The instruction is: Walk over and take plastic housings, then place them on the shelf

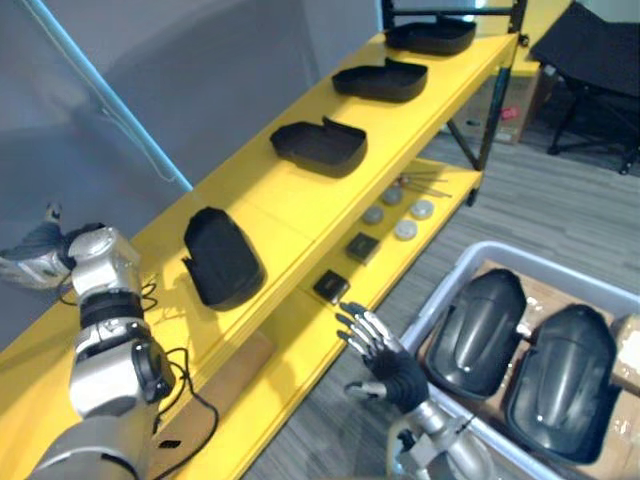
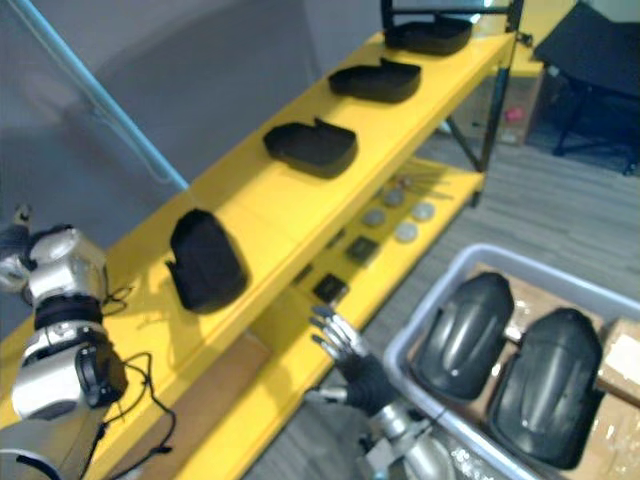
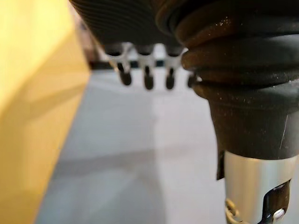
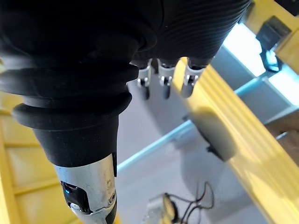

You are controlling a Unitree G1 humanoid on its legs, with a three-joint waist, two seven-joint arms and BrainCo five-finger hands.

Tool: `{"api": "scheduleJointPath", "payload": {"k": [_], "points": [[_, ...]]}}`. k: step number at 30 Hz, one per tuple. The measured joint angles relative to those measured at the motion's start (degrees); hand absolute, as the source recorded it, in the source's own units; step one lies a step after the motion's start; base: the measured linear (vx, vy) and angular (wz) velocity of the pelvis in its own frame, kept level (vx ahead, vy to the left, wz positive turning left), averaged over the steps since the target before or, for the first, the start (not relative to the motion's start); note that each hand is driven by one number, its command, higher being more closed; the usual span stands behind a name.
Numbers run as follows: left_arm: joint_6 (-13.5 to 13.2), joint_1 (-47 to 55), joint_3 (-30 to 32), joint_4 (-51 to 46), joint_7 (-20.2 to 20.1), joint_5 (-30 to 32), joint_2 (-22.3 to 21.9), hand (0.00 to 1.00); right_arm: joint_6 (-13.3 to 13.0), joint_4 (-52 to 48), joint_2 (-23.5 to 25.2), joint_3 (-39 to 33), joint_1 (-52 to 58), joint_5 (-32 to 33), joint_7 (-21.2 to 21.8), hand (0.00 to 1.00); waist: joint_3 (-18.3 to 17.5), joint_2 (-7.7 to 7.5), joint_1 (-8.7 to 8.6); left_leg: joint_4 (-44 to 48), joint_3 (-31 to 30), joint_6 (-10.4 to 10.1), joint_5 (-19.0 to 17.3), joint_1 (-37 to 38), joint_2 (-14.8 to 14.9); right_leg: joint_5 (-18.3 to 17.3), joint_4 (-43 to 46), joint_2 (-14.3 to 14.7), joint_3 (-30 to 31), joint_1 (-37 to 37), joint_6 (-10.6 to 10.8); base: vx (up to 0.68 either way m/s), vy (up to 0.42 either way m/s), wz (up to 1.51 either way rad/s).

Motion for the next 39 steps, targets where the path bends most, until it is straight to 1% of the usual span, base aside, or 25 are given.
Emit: {"api": "scheduleJointPath", "payload": {"k": [2,3,4,5,6,7,8,9,10,11,12,13,14,16,17,18,19,20,21,27,31,34,36,38,39], "points": [[-1.33,-1.01,-2.31,1.74,-0.35,0.00,2.46,0.00,-0.21,1.26,-0.60,0.03,-0.13,-0.05,-0.05,0.00,-0.70,-0.02,0.15,-0.14,-0.40,-0.03,0.03,-0.17,0.07,0.09,-0.63,-0.06,-0.69,0.22,0.06,0.04,0.001,0.15],[-3.26,-1.28,-3.21,2.30,-0.91,-0.22,3.60,0.00,-0.52,2.44,-0.65,-0.14,-0.43,-0.28,-0.29,0.00,-1.19,-0.08,0.14,-0.23,-0.88,-0.14,0.13,-0.22,0.14,0.19,-1.15,-0.06,-1.18,0.56,0.05,0.06,0.000,0.17],[-4.31,-1.53,-3.97,2.60,-1.33,-0.33,3.92,0.00,-0.94,2.89,-0.65,-0.25,-0.45,-0.46,-0.41,0.00,-1.25,-0.11,0.13,-0.28,-1.43,-0.15,0.14,-0.15,0.23,0.22,-1.59,-0.07,-1.44,1.12,0.08,0.08,0.008,0.24],[-6.76,-2.39,-5.40,4.08,-3.26,-0.84,4.42,0.00,-2.25,3.85,-0.65,-0.24,-0.57,-1.05,-0.83,0.00,-1.54,-0.29,0.32,-0.32,-1.95,-0.16,0.15,-0.12,0.40,0.39,-2.49,-0.04,-2.03,1.94,0.18,0.09,0.011,0.28],[-9.41,-2.42,-6.84,4.41,-6.03,-3.15,5.09,0.00,-3.23,4.24,-0.63,-0.27,-1.10,-2.18,-1.65,0.00,-2.01,-0.42,0.41,-0.32,-2.97,-0.16,0.14,-0.30,0.50,0.78,-3.60,-0.05,-2.78,2.34,0.28,0.08,0.010,0.27],[-10.81,-2.42,-7.37,4.35,-7.51,-4.53,5.32,0.00,-3.61,4.28,-0.62,-0.32,-1.50,-2.25,-1.92,0.00,-2.26,-0.54,0.43,-0.32,-3.20,-0.16,0.15,-0.73,0.58,1.08,-4.05,-0.04,-2.98,2.36,0.30,0.09,0.015,0.22],[-13.82,-2.29,-9.07,4.21,-10.87,-7.55,5.32,0.00,-4.38,4.29,-0.57,-0.83,-2.53,-2.20,-3.03,0.00,-2.60,-0.80,0.96,-0.30,-3.60,-0.13,0.18,-1.20,0.68,1.94,-5.26,0.02,-3.43,2.75,0.31,0.08,0.017,0.21],[-16.09,-0.95,-11.58,2.91,-15.21,-9.63,4.81,0.00,-4.57,4.53,-0.35,-1.96,-3.86,-2.14,-3.80,0.00,-2.64,-1.06,1.46,-0.30,-4.43,-0.06,0.22,-1.23,0.82,2.86,-7.08,0.05,-4.38,4.17,0.45,0.10,0.029,0.22],[-16.88,0.59,-12.81,0.97,-17.50,-10.09,4.42,0.00,-4.61,4.86,-0.15,-2.72,-4.57,-2.17,-4.11,0.00,-2.77,-1.30,1.69,-0.31,-4.74,-0.03,0.24,-1.23,0.84,3.15,-7.79,0.04,-4.70,4.76,0.45,0.07,0.023,0.24],[-18.68,5.37,-14.71,-4.76,-21.90,-11.16,3.38,0.00,-4.65,6.32,0.19,-4.14,-6.52,-2.29,-4.67,0.00,-3.01,-1.76,2.06,-0.30,-5.20,-0.02,0.25,-1.12,0.85,3.62,-9.22,-0.06,-5.59,5.98,0.66,0.08,0.038,0.28],[-19.22,11.36,-15.99,-12.21,-26.27,-12.21,1.65,0.00,-4.64,7.85,0.50,-5.51,-8.12,-2.39,-5.67,0.00,-3.23,-2.15,2.74,-0.33,-6.50,-0.01,0.24,-1.09,0.82,3.99,-10.60,-0.09,-6.34,7.38,0.88,0.06,0.022,0.24],[-19.70,14.87,-16.12,-16.83,-28.66,-13.15,0.39,0.00,-4.61,8.50,0.65,-6.29,-8.72,-2.72,-6.46,0.00,-3.33,-2.26,3.43,-0.44,-6.76,-0.01,0.24,-0.96,0.81,4.29,-11.30,0.14,-6.89,7.96,0.93,0.08,0.007,0.34],[-20.13,22.51,-16.26,-27.26,-32.66,-13.76,-2.02,0.00,-4.58,9.51,1.09,-8.08,-9.69,-3.06,-8.20,0.00,-3.53,-2.49,4.54,-0.54,-7.83,0.00,0.23,-0.90,0.83,4.93,-13.11,0.15,-7.90,9.19,1.09,0.06,-0.008,0.30],[-19.82,33.36,-16.56,-41.06,-37.69,-14.20,-5.82,0.00,-4.47,10.68,1.64,-11.88,-10.67,-3.25,-10.23,0.00,-3.77,-2.97,7.53,-0.64,-9.14,0.00,0.24,-0.96,0.91,6.01,-15.88,0.25,-9.42,11.14,1.14,0.07,0.003,0.43],[-19.43,40.17,-16.56,-48.22,-40.50,-14.20,-7.88,0.00,-4.42,10.78,1.86,-15.33,-11.24,-3.20,-10.94,0.00,-3.99,-3.37,8.92,-0.66,-10.64,0.00,0.23,-0.84,0.92,6.50,-17.71,0.21,-11.21,13.05,1.27,0.06,0.004,0.51],[-19.13,43.24,-16.39,-51.26,-41.71,-14.21,-8.77,0.00,-4.41,10.79,1.91,-17.02,-11.73,-3.18,-11.38,0.00,-4.12,-3.60,9.69,-0.66,-11.24,0.00,0.23,-0.70,0.91,6.61,-18.44,0.15,-12.12,14.04,1.31,0.05,-0.001,0.58],[-18.61,48.83,-15.48,-56.11,-44.39,-14.23,-10.25,0.00,-4.41,10.98,1.87,-19.95,-13.01,-3.20,-11.69,0.00,-4.38,-4.08,11.27,-0.71,-12.52,0.00,0.23,-0.23,0.88,6.78,-19.63,0.16,-13.37,15.69,1.38,0.03,-0.011,0.49],[-18.62,52.30,-14.32,-58.92,-46.21,-14.28,-11.54,0.00,-4.41,11.27,1.87,-21.79,-14.04,-3.21,-11.92,0.00,-4.64,-4.44,12.11,-0.73,-13.33,-0.01,0.23,0.01,0.85,6.89,-20.49,0.16,-14.42,16.80,1.39,0.02,-0.011,0.36],[-19.96,61.86,-11.02,-70.66,-53.05,-15.85,-19.61,0.00,-2.80,12.83,5.26,-26.50,-18.43,-3.20,-15.29,0.00,-5.36,-9.80,16.05,-1.32,-15.66,-0.18,0.43,-0.91,0.64,8.55,-24.29,0.47,-17.09,19.07,0.95,0.00,-0.008,0.17],[-19.98,61.49,-11.01,-70.77,-53.05,-15.89,-19.93,0.00,-2.80,13.07,5.53,-26.64,-18.36,-3.19,-15.25,0.00,-4.34,-10.39,16.03,-1.22,-15.68,-0.18,0.43,-0.87,0.54,8.56,-24.06,0.45,-17.07,19.00,0.95,0.00,0.000,0.00],[-20.05,60.29,-11.01,-70.75,-52.65,-15.82,-22.30,0.00,-2.79,13.04,8.04,-28.73,-17.22,-3.19,-14.64,0.00,-0.95,-10.90,16.20,-0.37,-15.59,-0.13,0.42,-1.56,0.81,8.48,-20.13,0.32,-15.64,16.78,0.79,-0.05,0.015,-0.02],[-20.04,60.78,-10.98,-70.66,-49.81,-14.88,-22.98,0.00,-2.78,11.94,10.24,-30.04,-12.24,-3.13,-12.14,0.00,0.60,-11.36,15.73,-0.96,-17.62,0.34,0.45,-2.05,1.42,8.48,-17.14,0.32,-13.27,16.19,0.80,-0.07,0.048,0.32],[-20.01,62.98,-10.06,-70.63,-47.27,-12.86,-25.24,0.00,-2.78,10.27,10.54,-30.42,-9.36,-2.56,-10.68,0.00,0.61,-11.45,15.77,-2.60,-20.77,0.13,1.00,-2.25,1.80,8.48,-15.97,0.55,-11.94,16.56,0.81,0.00,0.053,0.69],[-19.62,65.94,-8.44,-70.29,-46.15,-13.02,-26.70,0.00,-3.00,9.89,10.53,-30.53,-9.79,-3.20,-10.20,0.00,0.86,-11.16,15.97,-2.34,-21.13,0.27,0.87,-3.07,2.68,8.47,-16.04,0.46,-13.46,17.75,0.83,0.02,0.025,0.87],[-19.24,67.70,-7.02,-69.45,-46.06,-13.06,-27.15,0.00,-3.11,9.73,10.47,-31.17,-10.26,-4.19,-10.52,0.00,0.95,-11.35,16.32,-2.32,-18.82,0.35,0.88,-3.55,3.84,8.41,-16.11,0.48,-15.64,18.42,0.90,0.03,0.001,1.11]]}}
